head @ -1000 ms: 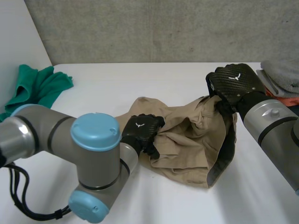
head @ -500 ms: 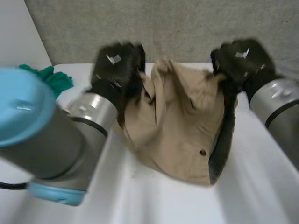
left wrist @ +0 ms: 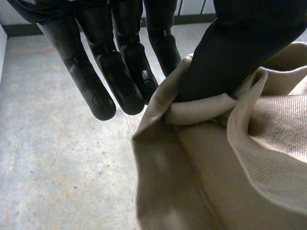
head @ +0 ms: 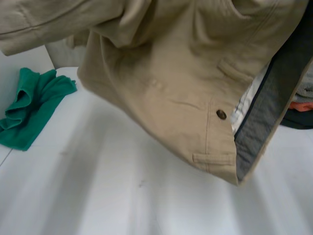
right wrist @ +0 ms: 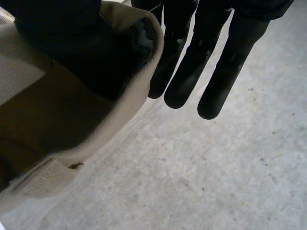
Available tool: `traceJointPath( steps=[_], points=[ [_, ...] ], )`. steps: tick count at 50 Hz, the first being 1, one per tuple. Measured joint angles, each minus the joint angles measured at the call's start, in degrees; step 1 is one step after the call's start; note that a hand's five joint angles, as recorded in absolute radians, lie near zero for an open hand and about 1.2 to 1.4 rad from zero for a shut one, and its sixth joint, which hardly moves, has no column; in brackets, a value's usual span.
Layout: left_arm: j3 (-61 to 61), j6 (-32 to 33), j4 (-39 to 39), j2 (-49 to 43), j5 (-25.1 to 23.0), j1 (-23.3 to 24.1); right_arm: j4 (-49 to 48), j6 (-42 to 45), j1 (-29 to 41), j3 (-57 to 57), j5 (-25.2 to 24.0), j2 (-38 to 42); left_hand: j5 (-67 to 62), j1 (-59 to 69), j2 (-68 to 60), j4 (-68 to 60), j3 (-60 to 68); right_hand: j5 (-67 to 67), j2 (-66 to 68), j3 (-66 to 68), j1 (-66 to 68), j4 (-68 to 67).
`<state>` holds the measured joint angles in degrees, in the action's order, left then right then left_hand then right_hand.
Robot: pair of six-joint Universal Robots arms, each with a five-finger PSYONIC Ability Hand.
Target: Fold the laundry.
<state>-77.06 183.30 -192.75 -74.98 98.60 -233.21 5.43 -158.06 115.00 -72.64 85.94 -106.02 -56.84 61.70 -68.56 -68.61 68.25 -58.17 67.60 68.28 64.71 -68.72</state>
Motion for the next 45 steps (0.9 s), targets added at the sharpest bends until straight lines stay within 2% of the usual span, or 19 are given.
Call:
traceJointPath(
  steps=[4,12,18,19,21,22,23,24,28,32,36,39,45],
  points=[
    [-0.4,-0.1,-0.2,-2.5,0.0,-0.7,-0.1,0.0,-0.6,0.2,-0.2,3.5,0.0,0.0,0.0,0.0,0.0,0.0,0.0,0.0,0.0,0.0],
    [-1.2,-3.7,-0.8,-20.1,-0.1,-6.2,-4.2,-0.2,-3.3,3.2,-0.4,25.3,-0.3,0.0,0.0,0.0,0.1,0.0,0.0,0.0,0.0,0.0],
    [3.3,-7.6,-4.7,-35.5,-0.5,-9.1,-14.9,-0.5,-3.3,8.1,0.6,42.5,0.4,-0.2,2.0,1.7,-1.4,2.8,-3.8,-3.9,-3.6,2.9],
    [4.9,-8.0,-6.3,-38.7,-0.9,-9.4,-18.0,-0.4,-3.1,9.2,1.0,46.2,16.4,-17.0,18.3,18.3,-17.8,17.2,-17.4,-17.0,-16.2,17.0],
    [6.8,-8.4,-8.3,-42.0,-1.7,-9.6,-20.8,-0.2,-2.9,10.1,1.5,49.4,35.9,-37.6,37.6,37.8,-36.8,31.4,-32.3,-31.5,-31.0,30.5],
    [8.0,-8.5,-9.6,-43.7,-2.2,-9.8,-23.2,0.1,-2.7,10.7,1.9,51.9,38.3,-41.0,41.1,40.2,-40.2,42.8,-43.1,-41.1,-41.4,41.3],
    [8.8,-8.6,-10.5,-45.0,-2.7,-9.9,-24.6,0.3,-2.5,11.1,2.3,53.3,49.6,-48.7,51.7,51.6,-50.5,49.7,-48.8,-48.2,-46.6,48.6],
    [9.8,-8.6,-11.7,-46.4,-3.4,-10.2,-26.1,0.7,-2.4,11.3,2.8,55.1,52.8,-49.5,54.4,54.6,-53.6,53.6,-53.0,-52.7,-50.4,53.3],
    [10.8,-8.5,-13.5,-48.3,-5.0,-11.3,-26.9,1.8,-2.0,10.6,4.0,56.8,54.1,-49.5,55.9,56.1,-55.5,55.5,-55.3,-56.1,-51.7,56.8],
    [9.5,-8.4,-13.5,-47.4,-5.6,-12.1,-24.4,2.5,-1.9,8.3,4.5,54.6,54.1,-49.5,55.9,56.1,-55.5,55.5,-55.3,-56.1,-51.7,56.8],
    [4.0,-8.1,-11.6,-41.7,-5.9,-13.1,-17.8,3.6,-2.7,3.0,3.9,46.6,54.1,-49.5,55.9,56.1,-55.5,55.5,-55.3,-56.1,-51.7,56.8],
    [1.2,-7.7,-10.3,-38.9,-6.1,-13.3,-14.8,4.3,-3.2,0.5,3.1,43.7,54.1,-49.5,55.9,56.1,-55.5,55.5,-55.3,-56.1,-51.7,56.8],
    [-11.9,-2.0,-3.2,-27.6,-7.0,-13.2,-4.7,9.5,-5.3,-10.7,-2.9,34.2,52.6,-47.4,54.1,54.2,-53.9,52.7,-52.2,-52.8,-49.1,53.7]
  ],
)
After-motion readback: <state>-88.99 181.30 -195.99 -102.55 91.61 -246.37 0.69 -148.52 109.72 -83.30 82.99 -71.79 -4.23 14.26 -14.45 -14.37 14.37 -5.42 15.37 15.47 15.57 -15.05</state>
